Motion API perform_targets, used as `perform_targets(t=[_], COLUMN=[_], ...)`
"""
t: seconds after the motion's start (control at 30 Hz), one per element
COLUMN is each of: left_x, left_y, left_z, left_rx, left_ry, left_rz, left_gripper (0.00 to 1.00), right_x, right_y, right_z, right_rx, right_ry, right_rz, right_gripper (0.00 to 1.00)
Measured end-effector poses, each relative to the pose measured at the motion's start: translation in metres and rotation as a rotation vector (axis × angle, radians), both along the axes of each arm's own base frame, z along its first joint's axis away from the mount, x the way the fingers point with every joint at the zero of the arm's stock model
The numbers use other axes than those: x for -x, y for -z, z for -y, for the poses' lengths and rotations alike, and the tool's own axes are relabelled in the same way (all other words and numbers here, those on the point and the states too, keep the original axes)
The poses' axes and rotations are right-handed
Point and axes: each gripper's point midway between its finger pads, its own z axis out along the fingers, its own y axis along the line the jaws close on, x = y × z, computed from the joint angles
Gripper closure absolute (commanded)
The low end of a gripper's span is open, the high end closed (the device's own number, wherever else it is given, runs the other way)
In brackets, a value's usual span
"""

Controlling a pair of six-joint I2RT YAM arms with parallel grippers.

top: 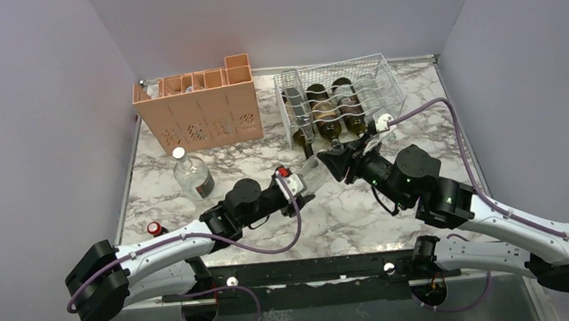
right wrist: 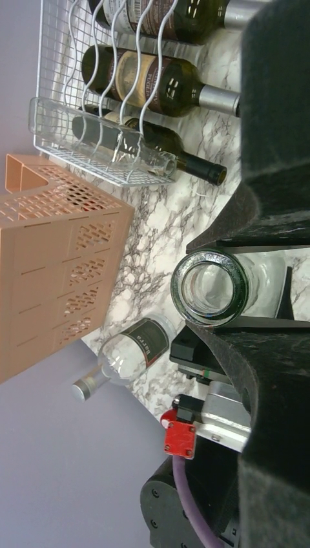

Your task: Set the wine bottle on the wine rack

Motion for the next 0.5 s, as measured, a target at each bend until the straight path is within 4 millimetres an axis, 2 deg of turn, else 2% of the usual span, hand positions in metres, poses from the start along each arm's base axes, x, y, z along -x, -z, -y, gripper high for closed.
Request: perform_targets(t=[0.1,0.13,0.17,0.2,0.23,0.27,0.37,0.5], left_x=[-0.003,-0.004,-0.005,-0.006,-0.007,-0.009,-0.012,-0.016], left_y=[-0.003,-0.004,-0.006,-0.008,-0.011,-0.014,-0.017,-0.024], left_z=[0.002,0.002,0.002,0.003,0.003,0.003,0.0,-0.005], left_rx=[-0.016,-0.021,-0.024,-0.028,-0.031,-0.037,-0.085,-0.145], left_ry=[0.01,0.012,0.013,0.015,0.016,0.018,0.029,0.045], left_rz=[0.043,0.058,0.071,0.087,0.106,0.128,0.223,0.351], left_gripper=[0.83,0.92,1.0,1.0,1.0,1.0,1.0,1.0], right_x=[0.002,0.002,0.003,0.004,0.005,0.006,0.015,0.025], right_y=[0.0,-0.002,-0.003,-0.004,-0.006,-0.008,-0.018,-0.026], right_z=[0.004,0.005,0.007,0.008,0.009,0.009,0.006,0.012], right_rx=[0.009,0.01,0.014,0.017,0.022,0.022,0.02,0.067], right_ry=[0.0,0.0,0.0,-0.001,-0.003,-0.008,-0.065,-0.109], right_rz=[0.0,-0.001,-0.003,-0.005,-0.006,-0.01,-0.007,-0.015], right_gripper=[0.94,0.85,0.7,0.5,0.39,0.33,0.24,0.21])
